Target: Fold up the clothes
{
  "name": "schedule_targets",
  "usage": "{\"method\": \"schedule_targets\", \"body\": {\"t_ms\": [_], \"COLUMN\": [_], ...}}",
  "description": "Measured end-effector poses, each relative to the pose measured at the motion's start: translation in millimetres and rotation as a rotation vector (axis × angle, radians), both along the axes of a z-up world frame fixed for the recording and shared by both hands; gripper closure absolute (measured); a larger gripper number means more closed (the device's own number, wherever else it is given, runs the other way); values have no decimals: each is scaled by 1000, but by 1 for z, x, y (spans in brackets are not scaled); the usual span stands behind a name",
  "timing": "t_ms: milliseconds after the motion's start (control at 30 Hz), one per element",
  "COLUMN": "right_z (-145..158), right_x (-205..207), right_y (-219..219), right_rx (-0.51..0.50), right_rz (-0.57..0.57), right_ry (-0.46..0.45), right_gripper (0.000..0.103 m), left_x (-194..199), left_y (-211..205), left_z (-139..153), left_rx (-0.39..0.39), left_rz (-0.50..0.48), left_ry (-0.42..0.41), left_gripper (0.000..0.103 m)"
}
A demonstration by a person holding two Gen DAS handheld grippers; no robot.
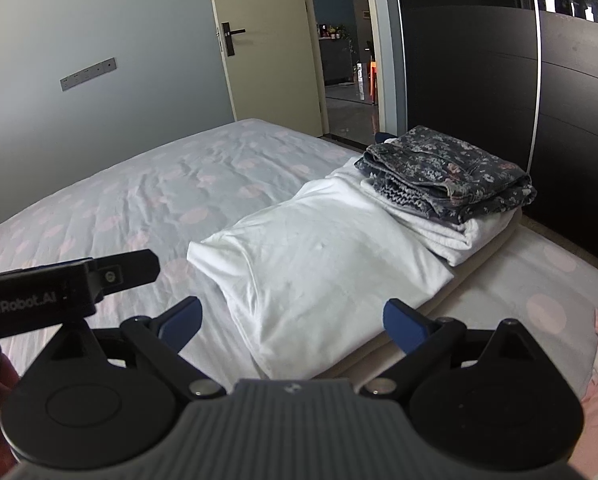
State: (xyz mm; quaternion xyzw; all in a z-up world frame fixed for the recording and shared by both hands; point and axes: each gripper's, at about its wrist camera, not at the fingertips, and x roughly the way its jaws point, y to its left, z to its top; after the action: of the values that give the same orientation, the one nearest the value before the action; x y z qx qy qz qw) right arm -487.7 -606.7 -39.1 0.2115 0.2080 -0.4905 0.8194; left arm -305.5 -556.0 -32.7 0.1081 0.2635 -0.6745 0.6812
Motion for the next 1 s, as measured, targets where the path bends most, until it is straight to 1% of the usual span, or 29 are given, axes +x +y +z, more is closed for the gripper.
{"method": "schedule_targets", "body": {"t_ms": [133, 233, 433, 700, 1000], "right_z": [-2, -4, -4, -4, -5], "right_x": [1, 1, 2, 3, 1], "right_y": [5, 8, 14, 20, 25], "right_rx": [-1, 5, 2, -11, -24], "right_rz": [6, 7, 13, 25, 31], "right_ry": [2, -1, -1, -6, 5], "right_gripper": [5, 5, 5, 5, 5], "left_x": [-4, -7, -4, -7, -6], "left_y": [1, 4, 11, 21, 19], "left_z": [-3, -5, -6, -2, -4], "left_rx": [3, -8, -14, -37, 12], "left_rz": [-8, 31, 59, 83, 59], "left_ry": [-15, -49, -57, -109, -80], "left_gripper": [29, 29, 29, 27, 26]}}
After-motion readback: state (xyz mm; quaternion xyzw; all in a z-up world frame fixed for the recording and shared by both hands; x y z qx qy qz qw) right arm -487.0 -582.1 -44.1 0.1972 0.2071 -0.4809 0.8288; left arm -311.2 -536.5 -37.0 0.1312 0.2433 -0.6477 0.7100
